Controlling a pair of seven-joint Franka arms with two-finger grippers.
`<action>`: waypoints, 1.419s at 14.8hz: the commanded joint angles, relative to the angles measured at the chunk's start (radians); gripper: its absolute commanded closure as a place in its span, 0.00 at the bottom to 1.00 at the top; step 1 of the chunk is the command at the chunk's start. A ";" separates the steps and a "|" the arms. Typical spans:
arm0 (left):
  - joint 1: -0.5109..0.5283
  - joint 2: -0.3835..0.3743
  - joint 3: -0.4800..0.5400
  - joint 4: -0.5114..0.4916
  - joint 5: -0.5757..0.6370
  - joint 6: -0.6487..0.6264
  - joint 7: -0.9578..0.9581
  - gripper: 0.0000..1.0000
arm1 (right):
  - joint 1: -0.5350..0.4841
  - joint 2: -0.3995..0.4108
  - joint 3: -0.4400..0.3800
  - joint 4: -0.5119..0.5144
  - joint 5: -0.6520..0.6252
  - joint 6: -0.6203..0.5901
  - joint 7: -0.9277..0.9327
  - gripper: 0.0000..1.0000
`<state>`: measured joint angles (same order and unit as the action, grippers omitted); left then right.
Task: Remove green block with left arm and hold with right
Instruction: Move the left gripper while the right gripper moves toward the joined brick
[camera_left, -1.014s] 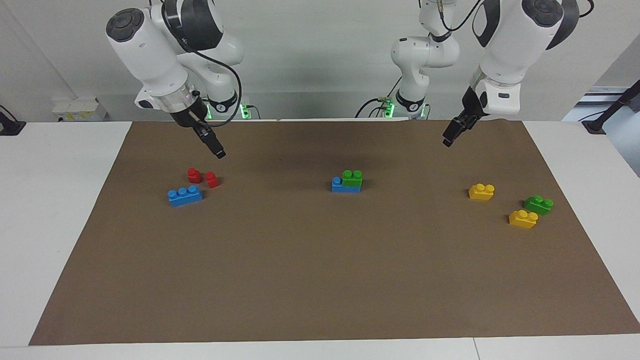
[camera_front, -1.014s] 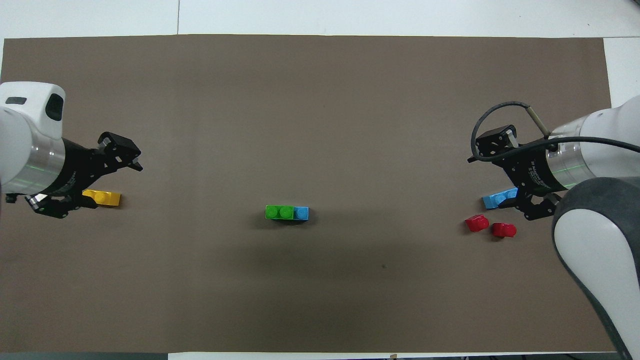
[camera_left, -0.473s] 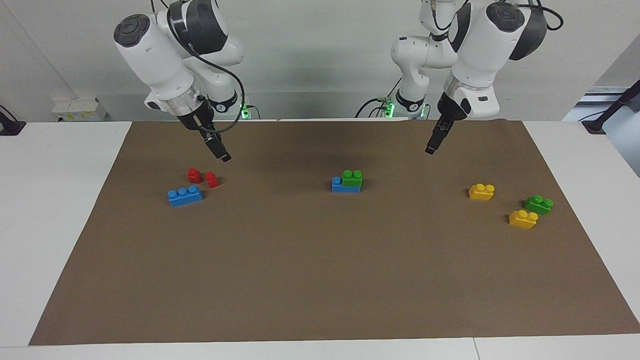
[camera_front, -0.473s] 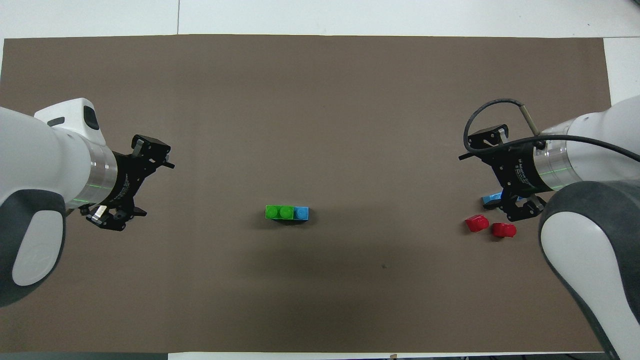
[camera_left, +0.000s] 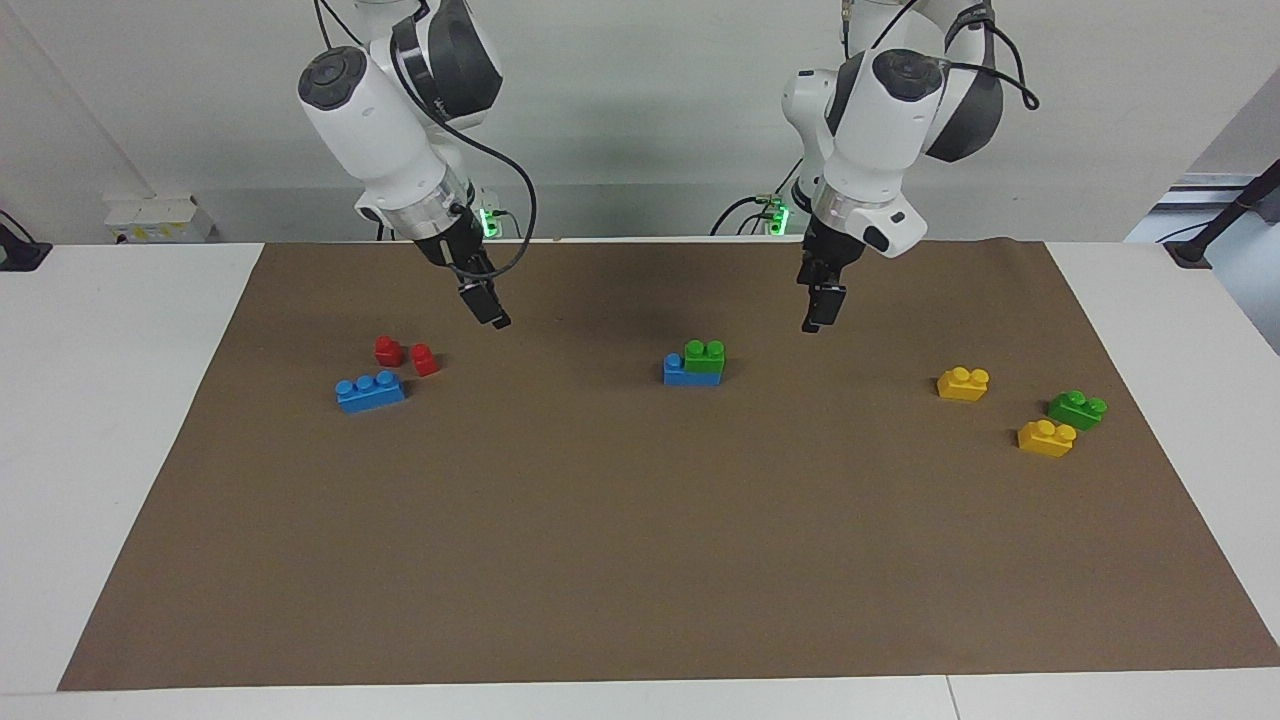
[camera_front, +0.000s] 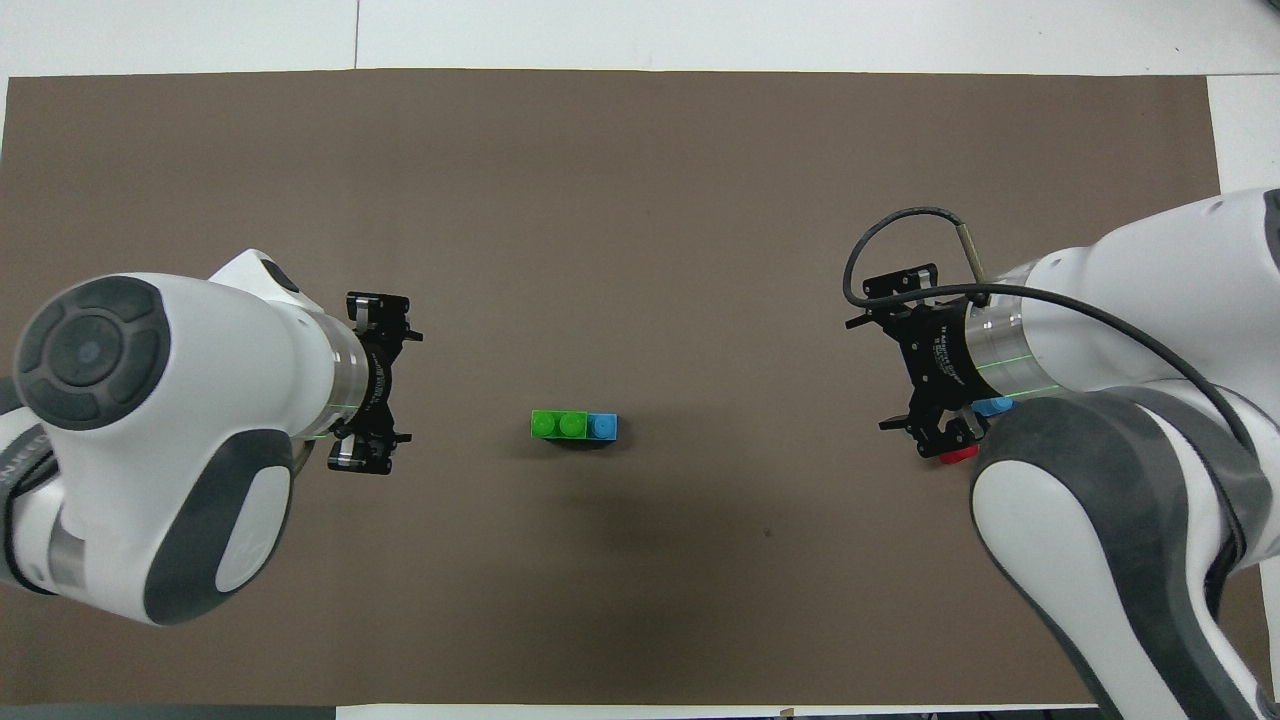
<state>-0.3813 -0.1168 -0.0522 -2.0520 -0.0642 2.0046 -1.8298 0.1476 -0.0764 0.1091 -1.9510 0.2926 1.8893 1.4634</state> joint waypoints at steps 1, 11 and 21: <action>-0.043 0.043 0.014 -0.014 -0.014 0.065 -0.106 0.00 | 0.015 -0.002 0.001 -0.043 0.016 0.043 0.050 0.00; -0.111 0.103 0.014 -0.100 -0.014 0.214 -0.272 0.00 | 0.128 0.040 0.001 -0.155 0.083 0.233 0.264 0.00; -0.168 0.149 0.017 -0.143 -0.012 0.310 -0.356 0.00 | 0.240 0.095 0.003 -0.220 0.189 0.474 0.179 0.00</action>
<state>-0.5207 0.0185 -0.0519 -2.1753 -0.0643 2.2628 -2.1576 0.3663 0.0024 0.1122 -2.1587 0.4516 2.3243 1.6755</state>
